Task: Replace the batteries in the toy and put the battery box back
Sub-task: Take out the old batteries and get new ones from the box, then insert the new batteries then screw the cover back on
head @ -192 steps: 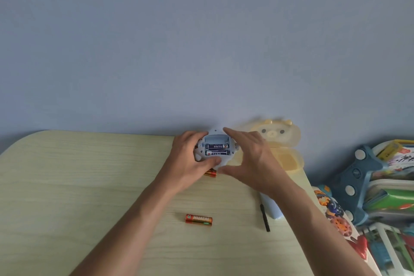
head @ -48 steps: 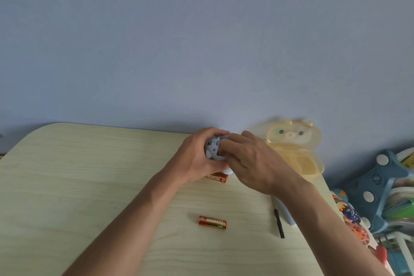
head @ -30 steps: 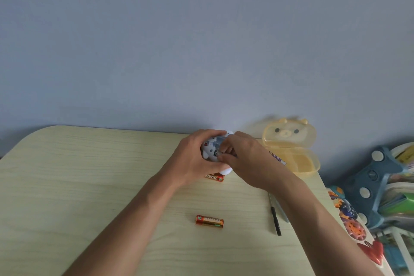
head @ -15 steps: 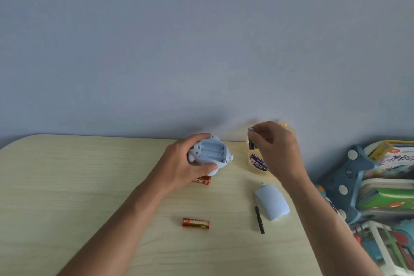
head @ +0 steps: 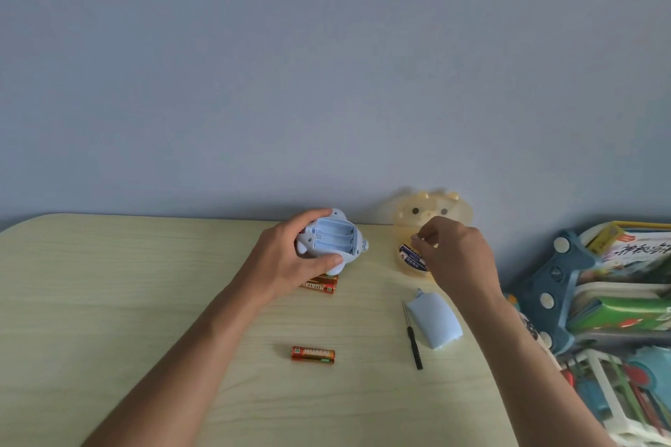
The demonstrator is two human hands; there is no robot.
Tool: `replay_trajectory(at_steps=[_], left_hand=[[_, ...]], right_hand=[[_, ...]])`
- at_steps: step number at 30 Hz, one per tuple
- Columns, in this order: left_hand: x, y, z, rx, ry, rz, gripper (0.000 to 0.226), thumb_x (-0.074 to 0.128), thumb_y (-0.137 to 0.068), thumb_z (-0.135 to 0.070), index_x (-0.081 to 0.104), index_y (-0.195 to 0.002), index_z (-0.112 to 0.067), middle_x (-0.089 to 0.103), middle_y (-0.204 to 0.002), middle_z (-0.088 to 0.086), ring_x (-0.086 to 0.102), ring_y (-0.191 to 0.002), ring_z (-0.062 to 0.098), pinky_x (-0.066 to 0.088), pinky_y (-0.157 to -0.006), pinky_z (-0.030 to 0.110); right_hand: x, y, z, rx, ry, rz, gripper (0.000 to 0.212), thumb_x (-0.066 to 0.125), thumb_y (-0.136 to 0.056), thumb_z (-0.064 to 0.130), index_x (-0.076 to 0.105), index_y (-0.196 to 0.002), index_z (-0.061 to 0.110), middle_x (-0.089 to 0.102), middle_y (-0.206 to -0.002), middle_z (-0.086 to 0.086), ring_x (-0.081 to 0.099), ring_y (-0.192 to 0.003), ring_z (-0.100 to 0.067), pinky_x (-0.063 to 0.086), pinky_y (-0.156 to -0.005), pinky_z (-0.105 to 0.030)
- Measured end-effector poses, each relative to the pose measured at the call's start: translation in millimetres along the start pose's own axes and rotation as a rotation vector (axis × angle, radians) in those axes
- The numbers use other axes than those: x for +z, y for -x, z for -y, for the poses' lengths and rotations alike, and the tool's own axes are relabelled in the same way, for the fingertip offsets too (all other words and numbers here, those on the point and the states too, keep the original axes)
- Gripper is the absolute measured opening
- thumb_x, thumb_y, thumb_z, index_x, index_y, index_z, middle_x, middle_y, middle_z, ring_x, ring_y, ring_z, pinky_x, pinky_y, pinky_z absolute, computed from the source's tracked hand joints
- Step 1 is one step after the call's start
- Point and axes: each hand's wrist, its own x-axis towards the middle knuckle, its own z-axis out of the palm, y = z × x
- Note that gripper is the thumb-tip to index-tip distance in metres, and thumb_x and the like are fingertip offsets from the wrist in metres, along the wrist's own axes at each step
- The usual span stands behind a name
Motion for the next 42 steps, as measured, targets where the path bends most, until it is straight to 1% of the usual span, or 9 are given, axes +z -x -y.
replay_trajectory(at_steps=[7, 13, 17, 21, 24, 27, 30, 33, 42], left_hand=[[-2.9, -1.9, 1.4, -0.017, 0.026, -0.010, 0.068, 0.089, -0.074, -0.040, 0.060, -0.135, -0.048, 0.070, -0.113, -0.014, 0.066, -0.098, -0.004, 0.050, -0.078, 0.008], [-2.8, -1.9, 1.0, -0.021, 0.035, -0.008, 0.068, 0.088, -0.076, -0.039, 0.060, -0.136, -0.048, 0.070, -0.113, -0.014, 0.067, -0.096, -0.003, 0.050, -0.076, 0.009], [-3.8, -3.6, 1.4, -0.030, 0.027, -0.012, 0.069, 0.088, -0.076, -0.039, 0.060, -0.138, -0.045, 0.070, -0.114, -0.012, 0.067, -0.093, -0.005, 0.047, -0.072, 0.005], [-3.8, -3.6, -1.2, -0.046, 0.045, -0.015, 0.067, 0.089, -0.076, -0.036, 0.062, -0.136, -0.044, 0.069, -0.107, -0.017, 0.064, -0.082, -0.013, 0.045, -0.067, 0.002], [-4.0, -2.9, -2.0, -0.039, 0.060, -0.017, 0.066, 0.089, -0.076, -0.042, 0.062, -0.135, -0.045, 0.070, -0.105, -0.018, 0.064, -0.084, -0.012, 0.045, -0.069, 0.003], [-4.3, -3.5, -0.7, -0.033, 0.033, -0.023, 0.070, 0.088, -0.072, -0.054, 0.059, -0.136, -0.051, 0.072, -0.109, -0.014, 0.068, -0.092, 0.002, 0.047, -0.073, 0.005], [-4.4, -4.6, -0.2, -0.049, 0.024, -0.025, 0.069, 0.089, -0.073, -0.051, 0.059, -0.135, -0.053, 0.071, -0.111, -0.015, 0.065, -0.091, -0.008, 0.043, -0.072, 0.001], [-4.0, -5.1, -0.7, -0.050, 0.019, -0.022, 0.067, 0.089, -0.074, -0.046, 0.060, -0.135, -0.052, 0.072, -0.111, -0.014, 0.064, -0.091, -0.011, 0.041, -0.071, 0.000], [-4.2, -4.7, 0.5, -0.040, 0.031, -0.025, 0.069, 0.090, -0.074, -0.048, 0.060, -0.136, -0.049, 0.072, -0.112, -0.014, 0.065, -0.097, -0.010, 0.042, -0.074, 0.000]], right_hand=[[-3.3, 7.0, 11.4, -0.128, 0.247, -0.117, 0.019, 0.065, -0.092, 0.028, 0.076, -0.091, 0.014, 0.070, -0.079, -0.011, 0.054, -0.068, -0.029, 0.042, -0.066, -0.030], [-6.8, 10.9, 21.2, -0.093, 0.367, -0.011, 0.020, 0.057, -0.092, 0.016, 0.074, -0.087, 0.007, 0.042, -0.062, 0.000, 0.046, -0.071, -0.024, 0.040, -0.063, -0.028], [-11.2, 13.2, 23.4, -0.068, 0.388, 0.015, 0.017, 0.059, -0.089, 0.008, 0.074, -0.096, 0.009, 0.064, -0.082, -0.009, 0.051, -0.075, -0.026, 0.049, -0.068, -0.031], [-6.7, 27.5, 34.3, -0.244, 0.100, -0.077, 0.008, 0.069, -0.086, 0.019, 0.075, -0.091, 0.015, 0.071, -0.093, -0.002, 0.060, -0.090, -0.023, 0.047, -0.072, -0.031], [7.0, 51.0, 59.0, -0.345, -0.189, 0.091, 0.008, 0.076, -0.082, 0.030, 0.073, -0.084, 0.023, 0.070, -0.083, 0.013, 0.059, -0.071, -0.007, 0.044, -0.066, -0.017], [27.8, 65.8, 70.4, -0.327, -0.205, 0.132, 0.017, 0.076, -0.079, 0.037, 0.068, -0.082, 0.023, 0.065, -0.078, 0.009, 0.059, -0.075, -0.013, 0.048, -0.068, -0.030], [40.7, 70.1, 73.7, -0.244, -0.214, 0.109, 0.031, 0.077, -0.077, 0.043, 0.052, -0.078, 0.025, 0.061, -0.077, 0.001, 0.057, -0.076, -0.020, 0.047, -0.064, -0.036], [46.2, 71.4, 76.4, -0.213, -0.224, 0.101, 0.039, 0.078, -0.076, 0.038, 0.042, -0.072, 0.024, 0.058, -0.070, -0.002, 0.053, -0.069, -0.023, 0.041, -0.059, -0.036], [35.2, 64.0, 74.7, -0.175, -0.339, 0.227, 0.039, 0.086, -0.066, 0.014, 0.048, -0.065, 0.018, 0.055, -0.062, 0.007, 0.052, -0.062, -0.013, 0.039, -0.056, -0.022]])
